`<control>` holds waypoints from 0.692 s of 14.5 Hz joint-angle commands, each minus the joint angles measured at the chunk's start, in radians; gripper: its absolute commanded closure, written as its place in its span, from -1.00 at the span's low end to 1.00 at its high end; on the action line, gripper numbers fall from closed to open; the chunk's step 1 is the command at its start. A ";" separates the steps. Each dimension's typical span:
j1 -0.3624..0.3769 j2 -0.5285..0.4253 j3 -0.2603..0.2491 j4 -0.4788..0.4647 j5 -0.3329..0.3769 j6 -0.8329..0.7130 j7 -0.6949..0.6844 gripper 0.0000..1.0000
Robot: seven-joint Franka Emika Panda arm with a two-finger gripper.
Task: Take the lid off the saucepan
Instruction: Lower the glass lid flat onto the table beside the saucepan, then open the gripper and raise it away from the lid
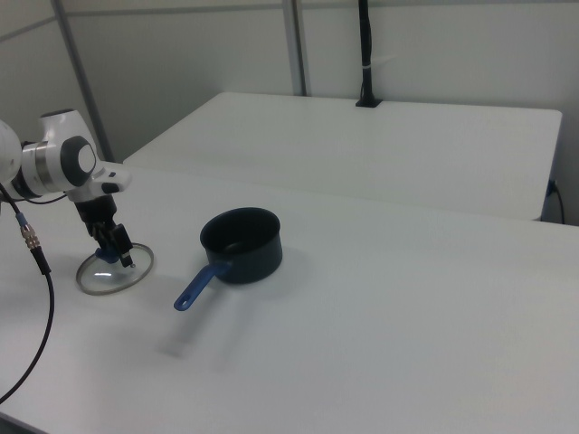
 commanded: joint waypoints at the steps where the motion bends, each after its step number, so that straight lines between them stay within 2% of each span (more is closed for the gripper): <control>1: -0.001 -0.043 0.000 0.032 0.040 -0.073 -0.035 -1.00; 4: -0.022 -0.108 0.000 0.058 0.091 -0.148 -0.089 -1.00; 7: -0.051 -0.217 0.000 0.086 0.123 -0.258 -0.147 -1.00; 10: -0.139 -0.310 0.001 0.098 0.149 -0.399 -0.314 -1.00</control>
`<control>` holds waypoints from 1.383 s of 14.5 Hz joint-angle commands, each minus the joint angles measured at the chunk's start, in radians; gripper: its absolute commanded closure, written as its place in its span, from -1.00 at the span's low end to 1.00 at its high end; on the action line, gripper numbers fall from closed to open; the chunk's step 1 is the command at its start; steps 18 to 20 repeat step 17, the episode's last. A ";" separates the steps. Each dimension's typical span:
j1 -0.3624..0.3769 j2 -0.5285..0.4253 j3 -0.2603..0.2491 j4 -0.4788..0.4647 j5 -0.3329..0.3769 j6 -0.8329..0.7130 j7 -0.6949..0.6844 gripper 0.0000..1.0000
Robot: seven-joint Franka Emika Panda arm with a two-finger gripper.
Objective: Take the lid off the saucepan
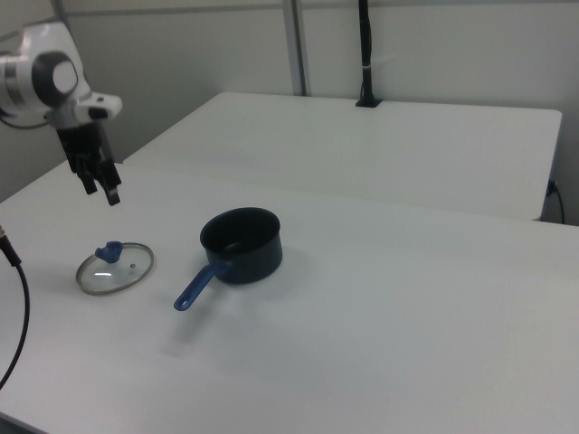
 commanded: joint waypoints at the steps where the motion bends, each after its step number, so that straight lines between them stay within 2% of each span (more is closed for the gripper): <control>1: -0.100 -0.108 0.000 -0.026 0.045 -0.122 -0.216 -1.00; 5: -0.299 -0.211 -0.006 -0.049 0.047 -0.210 -0.438 -1.00; 8: -0.384 -0.227 -0.031 -0.052 0.042 -0.195 -0.475 -1.00; 11: -0.412 -0.227 -0.052 -0.049 0.044 -0.169 -0.506 -1.00; 20: -0.415 -0.228 -0.060 -0.039 0.044 -0.182 -0.506 -1.00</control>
